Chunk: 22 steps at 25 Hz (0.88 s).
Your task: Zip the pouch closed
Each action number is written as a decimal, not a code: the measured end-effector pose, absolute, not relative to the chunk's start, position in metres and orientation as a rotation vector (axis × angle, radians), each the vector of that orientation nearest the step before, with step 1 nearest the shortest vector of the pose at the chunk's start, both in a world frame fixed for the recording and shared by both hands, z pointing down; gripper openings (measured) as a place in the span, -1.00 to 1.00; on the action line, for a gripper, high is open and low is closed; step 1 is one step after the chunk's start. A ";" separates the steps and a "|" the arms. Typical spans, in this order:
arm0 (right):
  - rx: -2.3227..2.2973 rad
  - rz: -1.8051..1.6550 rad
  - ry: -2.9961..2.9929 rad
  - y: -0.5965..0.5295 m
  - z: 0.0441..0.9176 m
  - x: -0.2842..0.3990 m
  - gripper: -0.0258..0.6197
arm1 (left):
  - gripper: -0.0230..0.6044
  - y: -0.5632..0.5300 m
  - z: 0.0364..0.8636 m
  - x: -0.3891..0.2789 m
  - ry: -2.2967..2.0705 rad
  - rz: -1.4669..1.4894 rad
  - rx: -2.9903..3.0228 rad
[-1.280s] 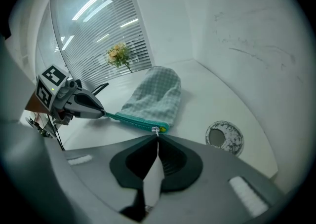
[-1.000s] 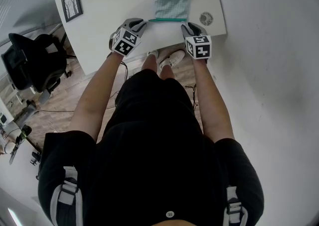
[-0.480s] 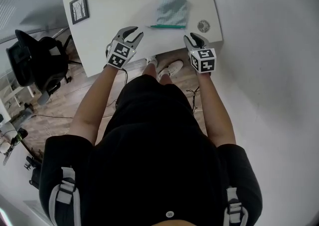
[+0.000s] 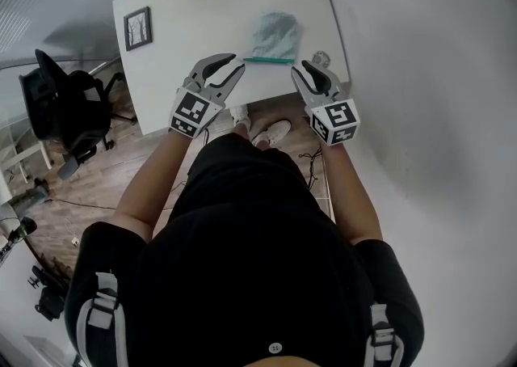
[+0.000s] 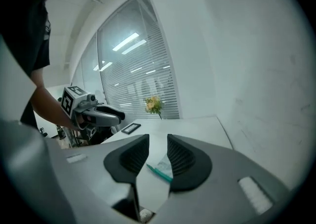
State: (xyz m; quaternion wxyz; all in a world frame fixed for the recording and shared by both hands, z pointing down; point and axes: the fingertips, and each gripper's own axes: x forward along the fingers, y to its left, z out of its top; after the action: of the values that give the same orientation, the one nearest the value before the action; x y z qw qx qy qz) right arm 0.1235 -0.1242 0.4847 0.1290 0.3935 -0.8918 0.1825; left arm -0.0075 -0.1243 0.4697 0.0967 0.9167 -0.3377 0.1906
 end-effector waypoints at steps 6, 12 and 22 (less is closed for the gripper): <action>1.126 0.404 -2.785 -0.117 0.406 0.111 -0.67 | -0.62 -0.123 0.397 0.007 -1.019 0.342 2.809; 1.103 0.270 -2.878 -0.110 0.355 0.106 -0.75 | -0.70 -0.118 0.342 0.017 -1.038 0.191 2.862; 1.085 0.122 -2.928 -0.108 0.320 0.100 -0.89 | -0.88 -0.108 0.308 0.025 -1.098 0.121 2.886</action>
State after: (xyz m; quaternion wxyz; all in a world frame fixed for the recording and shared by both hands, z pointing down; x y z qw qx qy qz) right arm 0.1002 -0.1077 0.3200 0.0084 0.3471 -0.9370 0.0390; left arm 0.0245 -0.1085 0.3081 0.0258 0.9337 -0.3551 0.0390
